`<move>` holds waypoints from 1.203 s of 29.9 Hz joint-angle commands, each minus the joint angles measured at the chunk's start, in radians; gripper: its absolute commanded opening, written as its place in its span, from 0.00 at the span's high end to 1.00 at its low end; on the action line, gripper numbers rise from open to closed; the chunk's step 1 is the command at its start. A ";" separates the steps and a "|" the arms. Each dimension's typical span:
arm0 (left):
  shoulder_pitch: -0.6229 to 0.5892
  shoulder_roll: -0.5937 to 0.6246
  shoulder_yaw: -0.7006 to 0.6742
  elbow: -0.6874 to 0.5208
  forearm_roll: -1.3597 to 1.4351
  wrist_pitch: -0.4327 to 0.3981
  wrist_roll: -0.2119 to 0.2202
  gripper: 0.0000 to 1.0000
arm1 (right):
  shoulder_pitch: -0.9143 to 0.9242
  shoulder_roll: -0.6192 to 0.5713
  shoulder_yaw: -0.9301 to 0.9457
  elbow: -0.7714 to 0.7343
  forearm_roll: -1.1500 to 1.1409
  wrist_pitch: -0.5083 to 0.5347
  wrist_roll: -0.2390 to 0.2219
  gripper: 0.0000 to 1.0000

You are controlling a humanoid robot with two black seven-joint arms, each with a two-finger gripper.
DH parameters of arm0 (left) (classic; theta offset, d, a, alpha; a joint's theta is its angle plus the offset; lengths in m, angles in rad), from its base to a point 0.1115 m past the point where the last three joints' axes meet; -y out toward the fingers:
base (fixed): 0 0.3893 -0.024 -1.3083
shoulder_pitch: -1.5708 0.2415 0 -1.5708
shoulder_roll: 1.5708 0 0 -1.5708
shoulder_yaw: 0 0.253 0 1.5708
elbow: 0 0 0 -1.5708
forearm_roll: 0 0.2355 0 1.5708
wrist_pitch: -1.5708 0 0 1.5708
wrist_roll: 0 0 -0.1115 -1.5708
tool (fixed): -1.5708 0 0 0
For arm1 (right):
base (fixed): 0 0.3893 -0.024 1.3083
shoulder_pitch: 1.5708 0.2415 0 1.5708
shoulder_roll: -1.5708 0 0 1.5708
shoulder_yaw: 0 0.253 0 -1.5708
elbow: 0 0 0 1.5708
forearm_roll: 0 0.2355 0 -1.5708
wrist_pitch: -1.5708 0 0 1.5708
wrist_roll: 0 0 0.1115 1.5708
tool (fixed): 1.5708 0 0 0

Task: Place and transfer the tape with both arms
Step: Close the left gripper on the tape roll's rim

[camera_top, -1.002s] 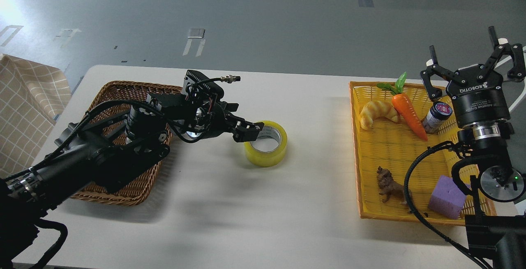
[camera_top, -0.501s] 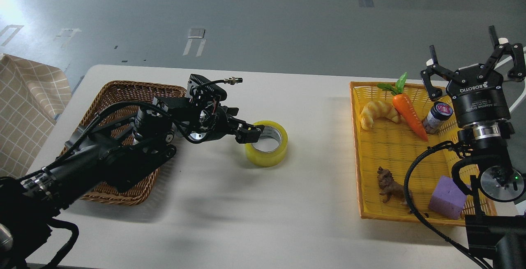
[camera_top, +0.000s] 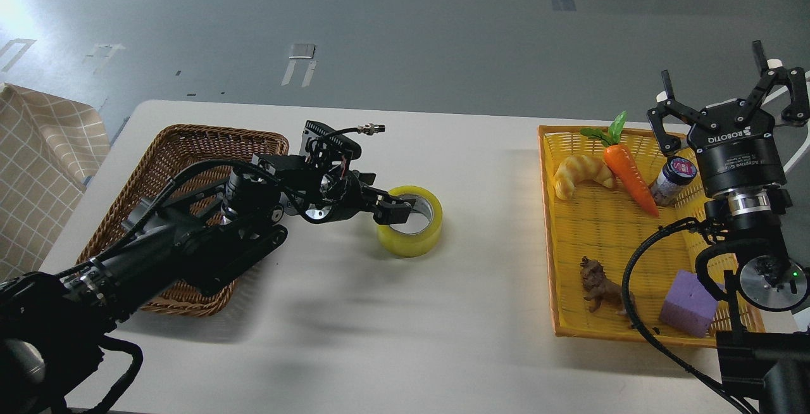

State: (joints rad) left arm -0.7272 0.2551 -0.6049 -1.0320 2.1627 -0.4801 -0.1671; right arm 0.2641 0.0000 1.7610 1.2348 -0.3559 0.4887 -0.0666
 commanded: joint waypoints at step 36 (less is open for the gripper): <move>-0.012 -0.017 0.097 0.029 -0.004 0.008 0.055 1.00 | -0.003 0.000 0.000 -0.001 0.000 0.000 0.002 0.00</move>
State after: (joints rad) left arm -0.7379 0.2371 -0.5200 -1.0016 2.1584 -0.4746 -0.1049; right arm 0.2609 0.0000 1.7622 1.2333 -0.3558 0.4887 -0.0644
